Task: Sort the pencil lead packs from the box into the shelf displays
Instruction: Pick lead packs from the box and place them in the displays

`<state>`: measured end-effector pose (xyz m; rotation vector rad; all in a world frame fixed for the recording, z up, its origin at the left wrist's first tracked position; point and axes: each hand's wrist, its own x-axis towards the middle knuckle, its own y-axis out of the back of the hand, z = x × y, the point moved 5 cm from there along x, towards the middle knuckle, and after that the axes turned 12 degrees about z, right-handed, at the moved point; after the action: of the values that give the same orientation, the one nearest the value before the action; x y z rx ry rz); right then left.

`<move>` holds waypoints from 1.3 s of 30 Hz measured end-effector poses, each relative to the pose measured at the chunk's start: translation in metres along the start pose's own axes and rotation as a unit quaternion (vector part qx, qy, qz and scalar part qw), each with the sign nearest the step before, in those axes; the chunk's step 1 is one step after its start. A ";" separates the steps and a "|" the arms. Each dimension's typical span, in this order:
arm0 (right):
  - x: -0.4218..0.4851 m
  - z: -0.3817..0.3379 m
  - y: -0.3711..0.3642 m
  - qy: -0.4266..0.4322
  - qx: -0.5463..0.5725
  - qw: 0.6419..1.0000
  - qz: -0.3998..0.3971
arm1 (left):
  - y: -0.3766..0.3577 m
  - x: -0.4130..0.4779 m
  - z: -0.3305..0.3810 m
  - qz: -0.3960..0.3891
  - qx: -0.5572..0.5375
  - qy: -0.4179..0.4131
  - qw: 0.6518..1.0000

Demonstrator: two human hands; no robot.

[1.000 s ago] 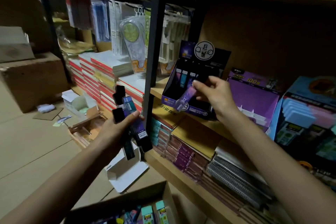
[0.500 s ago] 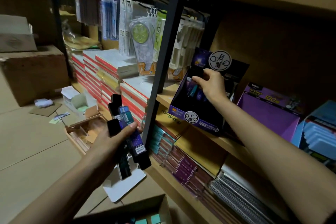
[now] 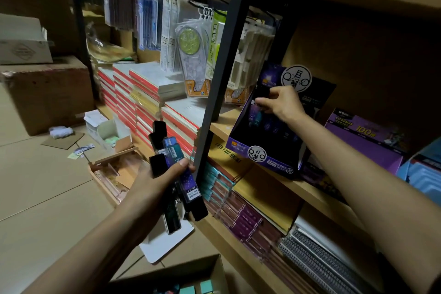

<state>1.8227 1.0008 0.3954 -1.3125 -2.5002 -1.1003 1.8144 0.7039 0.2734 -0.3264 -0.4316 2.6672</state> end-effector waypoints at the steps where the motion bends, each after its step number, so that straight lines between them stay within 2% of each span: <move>1: -0.001 0.003 -0.002 -0.011 0.007 1.000 0.004 | 0.000 0.000 0.000 0.000 -0.001 0.000 1.000; 4: -0.002 0.012 -0.012 -0.028 -0.022 0.999 0.027 | 0.001 0.001 0.000 0.002 -0.003 -0.003 1.000; 7: 0.000 0.012 -0.015 -0.005 -0.122 0.991 0.057 | 0.001 0.003 0.000 0.009 0.000 -0.007 1.000; 10: -0.002 0.013 -0.019 -0.007 -0.175 0.984 0.034 | 0.002 0.006 -0.001 0.033 -0.003 -0.011 0.999; 14: -0.019 0.011 -0.013 0.012 -0.231 0.972 0.034 | 0.000 -0.002 0.004 -0.003 0.005 -0.012 1.000; 17: -0.066 -0.003 -0.013 0.027 -0.117 0.993 0.020 | 0.001 -0.004 0.007 -0.005 0.007 -0.013 1.000; 19: -0.110 -0.015 -0.021 -0.002 0.007 0.999 -0.047 | 0.001 -0.003 0.009 -0.001 0.004 -0.012 1.000; 21: -0.151 -0.027 -0.031 -0.039 0.095 0.987 -0.126 | 0.000 -0.003 0.010 0.006 -0.005 -0.006 1.000; 25: -0.202 -0.045 -0.051 -0.055 0.118 0.957 -0.259 | -0.004 -0.005 0.011 0.008 -0.028 0.003 1.000; 28: -0.211 -0.048 -0.052 -0.099 0.151 0.947 -0.266 | -0.005 -0.005 0.010 0.008 -0.048 0.012 0.999; 33: -0.212 -0.041 -0.045 -0.186 0.231 0.921 -0.252 | -0.007 -0.003 0.004 -0.014 -0.018 0.033 0.999; 39: -0.201 -0.035 -0.041 -0.223 0.262 0.913 -0.220 | -0.003 0.002 0.001 0.005 -0.019 0.028 0.999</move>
<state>1.9092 0.8282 0.3170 -0.9383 -3.2040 -0.1042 1.8134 0.7076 0.2753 -0.4138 -0.4646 2.6562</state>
